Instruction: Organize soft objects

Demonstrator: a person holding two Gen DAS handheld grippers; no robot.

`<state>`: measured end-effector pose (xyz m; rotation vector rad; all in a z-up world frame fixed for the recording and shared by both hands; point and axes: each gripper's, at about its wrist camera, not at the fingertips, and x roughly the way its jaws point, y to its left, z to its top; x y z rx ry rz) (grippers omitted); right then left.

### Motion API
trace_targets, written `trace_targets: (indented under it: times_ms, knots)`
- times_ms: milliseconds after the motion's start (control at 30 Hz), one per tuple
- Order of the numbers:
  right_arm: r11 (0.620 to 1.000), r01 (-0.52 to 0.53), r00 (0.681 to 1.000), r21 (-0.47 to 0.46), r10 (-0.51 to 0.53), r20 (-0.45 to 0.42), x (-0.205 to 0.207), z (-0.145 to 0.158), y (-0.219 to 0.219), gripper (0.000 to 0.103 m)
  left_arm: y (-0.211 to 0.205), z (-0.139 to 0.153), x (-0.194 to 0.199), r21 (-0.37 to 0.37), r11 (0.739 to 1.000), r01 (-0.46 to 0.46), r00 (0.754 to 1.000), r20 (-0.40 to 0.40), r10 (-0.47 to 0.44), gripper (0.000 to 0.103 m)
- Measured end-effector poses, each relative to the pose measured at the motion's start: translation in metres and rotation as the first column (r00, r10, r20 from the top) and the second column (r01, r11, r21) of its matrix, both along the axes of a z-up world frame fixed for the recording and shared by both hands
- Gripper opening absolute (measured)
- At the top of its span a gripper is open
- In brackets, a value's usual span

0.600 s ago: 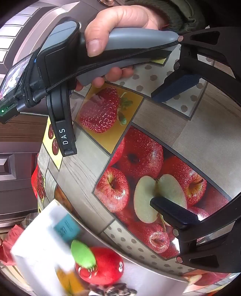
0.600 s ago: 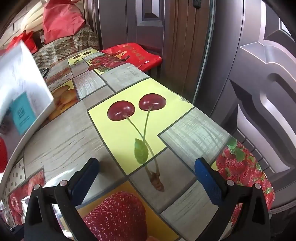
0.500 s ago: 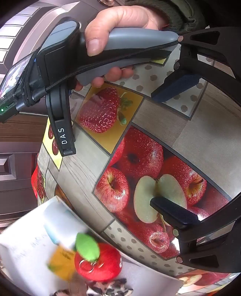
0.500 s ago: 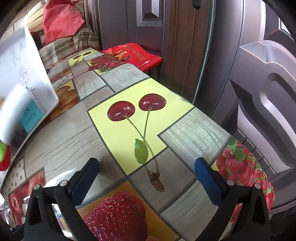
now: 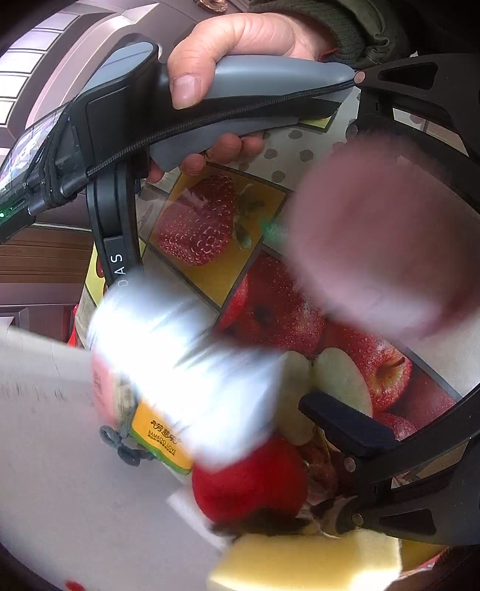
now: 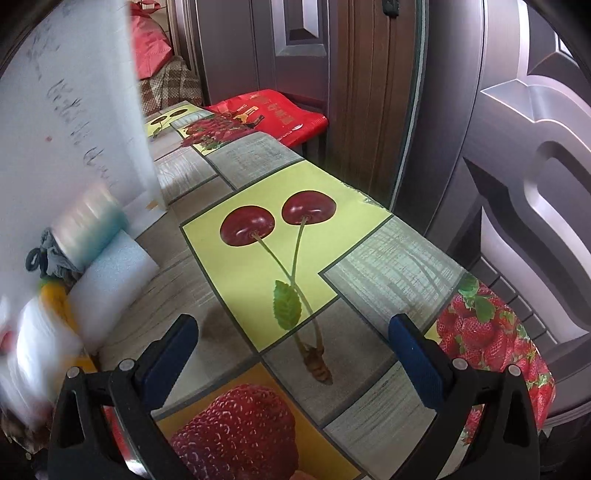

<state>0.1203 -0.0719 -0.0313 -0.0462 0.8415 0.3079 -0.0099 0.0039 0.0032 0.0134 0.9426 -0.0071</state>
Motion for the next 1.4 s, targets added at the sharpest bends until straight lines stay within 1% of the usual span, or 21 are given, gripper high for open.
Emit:
trace_targets:
  times_ms: [667, 1400]
  knots:
    - [1.0, -0.007, 1.0, 0.026, 0.007, 0.0, 0.0001, 0.0013, -0.0016, 0.103, -0.0025, -0.0004, 0.0008, 0.0, 1.0, 0.0, 1.0, 0.0, 0.0, 0.102]
    - [1.0, -0.007, 1.0, 0.027, 0.007, 0.0, -0.0001, 0.002, -0.0003, 0.103, -0.0023, -0.0004, 0.0008, -0.001, 1.0, 0.0, 1.0, 0.0, 0.0, 0.102]
